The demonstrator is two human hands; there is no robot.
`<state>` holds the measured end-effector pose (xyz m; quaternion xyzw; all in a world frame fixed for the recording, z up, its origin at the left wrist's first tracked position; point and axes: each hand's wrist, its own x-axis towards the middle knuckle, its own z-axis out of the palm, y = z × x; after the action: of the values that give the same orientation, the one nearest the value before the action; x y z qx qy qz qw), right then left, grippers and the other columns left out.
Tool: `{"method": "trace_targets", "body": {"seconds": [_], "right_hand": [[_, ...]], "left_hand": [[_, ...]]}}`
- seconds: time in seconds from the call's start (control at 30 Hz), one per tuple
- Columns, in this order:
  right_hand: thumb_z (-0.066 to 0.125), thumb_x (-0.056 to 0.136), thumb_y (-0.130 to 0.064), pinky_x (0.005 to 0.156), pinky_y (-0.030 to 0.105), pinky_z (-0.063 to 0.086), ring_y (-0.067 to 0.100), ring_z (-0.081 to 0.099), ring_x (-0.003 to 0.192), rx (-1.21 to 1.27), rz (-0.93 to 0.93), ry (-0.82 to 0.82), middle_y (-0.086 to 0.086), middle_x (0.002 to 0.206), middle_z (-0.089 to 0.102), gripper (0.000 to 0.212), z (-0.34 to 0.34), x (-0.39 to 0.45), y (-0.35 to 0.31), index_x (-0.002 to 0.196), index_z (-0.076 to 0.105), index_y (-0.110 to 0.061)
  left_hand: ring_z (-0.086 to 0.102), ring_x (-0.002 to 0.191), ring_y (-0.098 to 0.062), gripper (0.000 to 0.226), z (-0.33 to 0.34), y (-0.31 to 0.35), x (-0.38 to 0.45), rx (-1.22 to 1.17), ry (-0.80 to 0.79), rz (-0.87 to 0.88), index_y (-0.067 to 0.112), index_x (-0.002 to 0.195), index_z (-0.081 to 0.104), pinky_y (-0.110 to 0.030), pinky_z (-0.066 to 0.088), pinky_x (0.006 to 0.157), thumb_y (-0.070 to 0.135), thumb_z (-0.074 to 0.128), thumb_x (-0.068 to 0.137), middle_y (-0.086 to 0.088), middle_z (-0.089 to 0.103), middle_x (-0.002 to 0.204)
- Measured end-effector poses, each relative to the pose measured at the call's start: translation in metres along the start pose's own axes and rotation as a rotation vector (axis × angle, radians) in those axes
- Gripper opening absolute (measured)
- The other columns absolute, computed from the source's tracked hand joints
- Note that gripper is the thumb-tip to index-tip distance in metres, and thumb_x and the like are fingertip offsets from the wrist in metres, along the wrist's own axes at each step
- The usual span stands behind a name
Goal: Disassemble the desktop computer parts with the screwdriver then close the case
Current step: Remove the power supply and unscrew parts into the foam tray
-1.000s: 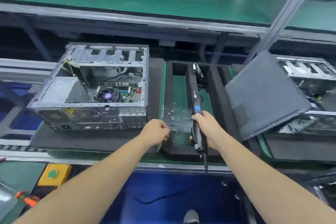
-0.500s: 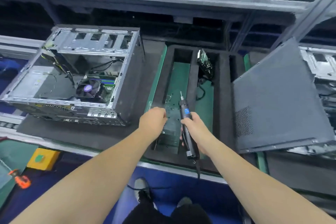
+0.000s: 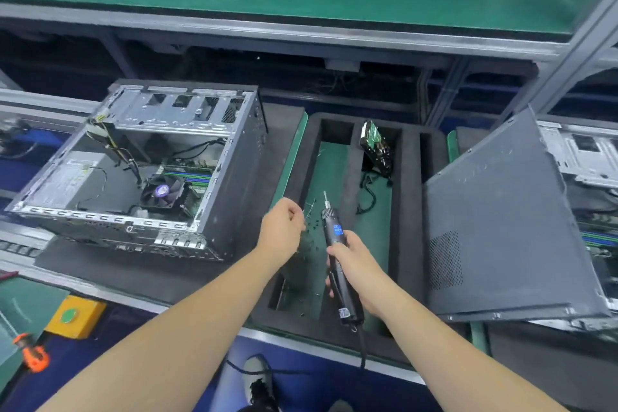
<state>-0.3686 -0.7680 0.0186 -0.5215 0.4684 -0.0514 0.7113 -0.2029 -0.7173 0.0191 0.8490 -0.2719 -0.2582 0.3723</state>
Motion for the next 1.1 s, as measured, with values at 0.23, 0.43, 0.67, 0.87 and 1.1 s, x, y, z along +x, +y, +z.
{"method": "trace_targets", "body": {"seconds": [0.23, 0.43, 0.67, 0.87, 1.1], "right_hand": [[0.053, 0.091, -0.03, 0.067, 0.044, 0.056, 0.026, 0.062, 0.07, -0.125, -0.095, -0.065, 0.008, 0.089, 0.06, 0.018, 0.007, -0.011, -0.034, 0.108, 0.056, -0.035], [0.053, 0.09, -0.032, 0.065, 0.042, 0.062, 0.024, 0.068, 0.071, -0.145, -0.121, -0.059, 0.009, 0.095, 0.065, 0.021, -0.007, -0.011, -0.042, 0.11, 0.055, -0.038], [0.056, 0.093, -0.034, 0.058, 0.04, 0.06, 0.026, 0.067, 0.067, -0.128, -0.092, -0.098, 0.012, 0.095, 0.064, 0.017, -0.013, -0.011, -0.04, 0.108, 0.058, -0.042], [0.055, 0.094, -0.032, 0.056, 0.041, 0.059, 0.025, 0.066, 0.062, -0.116, -0.086, -0.133, 0.012, 0.094, 0.061, 0.018, -0.011, -0.012, -0.04, 0.111, 0.056, -0.038], [0.054, 0.094, -0.032, 0.055, 0.038, 0.057, 0.023, 0.067, 0.062, -0.137, -0.09, -0.164, 0.012, 0.1, 0.061, 0.021, -0.007, -0.016, -0.045, 0.112, 0.057, -0.042]], "left_hand": [[0.073, 0.081, -0.02, 0.014, -0.029, 0.042, 0.021, -0.538, 0.035, -0.21, 0.007, 0.097, 0.072, -0.025, 0.061, 0.069, -0.003, 0.065, 0.09, -0.015, 0.072, 0.097], [0.072, 0.084, -0.019, 0.01, -0.037, 0.039, 0.018, -0.597, -0.023, -0.22, 0.005, 0.102, 0.073, -0.026, 0.062, 0.072, 0.005, 0.069, 0.093, -0.017, 0.072, 0.098], [0.068, 0.089, -0.021, 0.013, -0.034, 0.061, 0.019, -0.768, -0.076, -0.211, 0.005, 0.109, 0.07, -0.038, 0.061, 0.088, 0.005, 0.065, 0.097, -0.013, 0.069, 0.097], [0.067, 0.083, -0.019, 0.014, -0.034, 0.07, 0.026, -0.675, -0.097, -0.182, 0.006, 0.106, 0.072, -0.028, 0.062, 0.07, 0.003, 0.066, 0.094, -0.013, 0.067, 0.088], [0.065, 0.086, -0.018, 0.01, -0.044, 0.071, 0.036, -0.536, -0.07, -0.148, 0.005, 0.097, 0.075, -0.029, 0.061, 0.064, 0.001, 0.067, 0.092, -0.013, 0.069, 0.102]]}}
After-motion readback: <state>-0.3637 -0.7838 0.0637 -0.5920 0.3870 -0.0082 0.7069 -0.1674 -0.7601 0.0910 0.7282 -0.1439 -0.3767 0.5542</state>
